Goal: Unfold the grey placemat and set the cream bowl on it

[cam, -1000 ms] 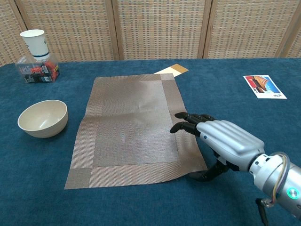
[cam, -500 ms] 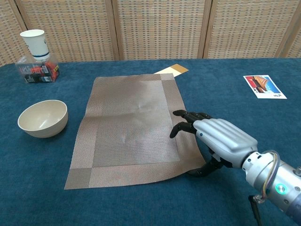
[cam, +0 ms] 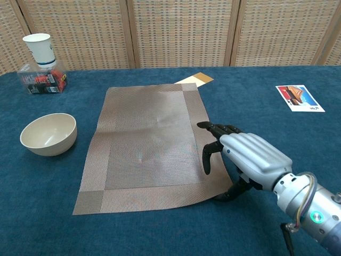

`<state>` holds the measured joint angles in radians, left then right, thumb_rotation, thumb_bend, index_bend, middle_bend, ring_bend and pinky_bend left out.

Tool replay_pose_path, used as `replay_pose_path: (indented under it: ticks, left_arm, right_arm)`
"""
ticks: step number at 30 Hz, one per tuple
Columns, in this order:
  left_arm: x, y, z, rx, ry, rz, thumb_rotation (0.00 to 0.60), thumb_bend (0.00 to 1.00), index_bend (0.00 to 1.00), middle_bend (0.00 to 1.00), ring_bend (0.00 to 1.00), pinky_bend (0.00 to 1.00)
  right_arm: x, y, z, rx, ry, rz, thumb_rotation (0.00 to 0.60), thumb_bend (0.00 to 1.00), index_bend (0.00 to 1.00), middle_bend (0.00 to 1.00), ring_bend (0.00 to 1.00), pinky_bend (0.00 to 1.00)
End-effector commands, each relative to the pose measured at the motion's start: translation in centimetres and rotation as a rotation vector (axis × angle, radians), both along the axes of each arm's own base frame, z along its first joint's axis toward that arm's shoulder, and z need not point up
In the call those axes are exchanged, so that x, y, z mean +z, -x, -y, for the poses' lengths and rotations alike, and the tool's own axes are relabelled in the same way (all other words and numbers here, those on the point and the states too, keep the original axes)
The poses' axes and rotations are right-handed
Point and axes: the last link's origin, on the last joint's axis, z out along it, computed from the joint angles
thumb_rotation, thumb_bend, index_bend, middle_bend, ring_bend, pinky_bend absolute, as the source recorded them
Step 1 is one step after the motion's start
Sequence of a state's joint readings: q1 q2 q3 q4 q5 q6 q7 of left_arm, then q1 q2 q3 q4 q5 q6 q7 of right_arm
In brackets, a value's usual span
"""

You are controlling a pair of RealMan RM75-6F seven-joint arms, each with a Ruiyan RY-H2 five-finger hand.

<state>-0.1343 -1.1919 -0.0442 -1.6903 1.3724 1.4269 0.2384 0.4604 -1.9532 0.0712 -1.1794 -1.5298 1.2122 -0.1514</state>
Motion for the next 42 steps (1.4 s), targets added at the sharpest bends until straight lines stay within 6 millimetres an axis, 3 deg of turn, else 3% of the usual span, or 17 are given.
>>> replay_pose_path:
  ticks: [1, 5, 10, 27, 38, 42]
  left_arm:
    - [0.0, 0.0, 0.0, -0.001, 0.0, 0.0, 0.6, 0.11, 0.02, 0.0, 0.0, 0.0]
    - [0.0, 0.0, 0.0, 0.001, -0.005, 0.003, 0.6, 0.1, 0.02, 0.0, 0.0, 0.0]
    - [0.0, 0.1, -0.1, 0.003, -0.002, 0.006, 0.6, 0.1, 0.02, 0.0, 0.0, 0.0]
    - [-0.2, 0.1, -0.2, 0.006, -0.001, 0.007, 0.6, 0.11, 0.03, 0.0, 0.0, 0.0]
    - [-0.2, 0.0, -0.2, 0.005, -0.009, 0.001, 0.6, 0.11, 0.03, 0.0, 0.0, 0.0]
    - [-0.3, 0.0, -0.2, 0.006, -0.006, -0.001, 0.6, 0.11, 0.03, 0.0, 0.0, 0.0]
  right_arm:
    - [-0.1, 0.0, -0.1, -0.002, -0.005, -0.001, 0.6, 0.31, 0.59, 0.07, 0.0, 0.0]
    - [-0.3, 0.1, -0.1, -0.008, -0.006, -0.003, 0.6, 0.47, 0.6, 0.07, 0.0, 0.0]
    - [-0.3, -0.1, -0.1, -0.016, -0.004, 0.009, 0.6, 0.55, 0.61, 0.07, 0.0, 0.0]
    - [0.4, -0.2, -0.8, -0.007, 0.007, 0.024, 0.6, 0.55, 0.72, 0.13, 0.0, 0.0]
    - [1.2, 0.1, -1.2, -0.01, 0.011, 0.024, 0.6, 0.55, 0.73, 0.14, 0.0, 0.0]
    - [2.4, 0.6, -1.6, -0.009, 0.03, 0.028, 0.6, 0.55, 0.73, 0.14, 0.0, 0.0]
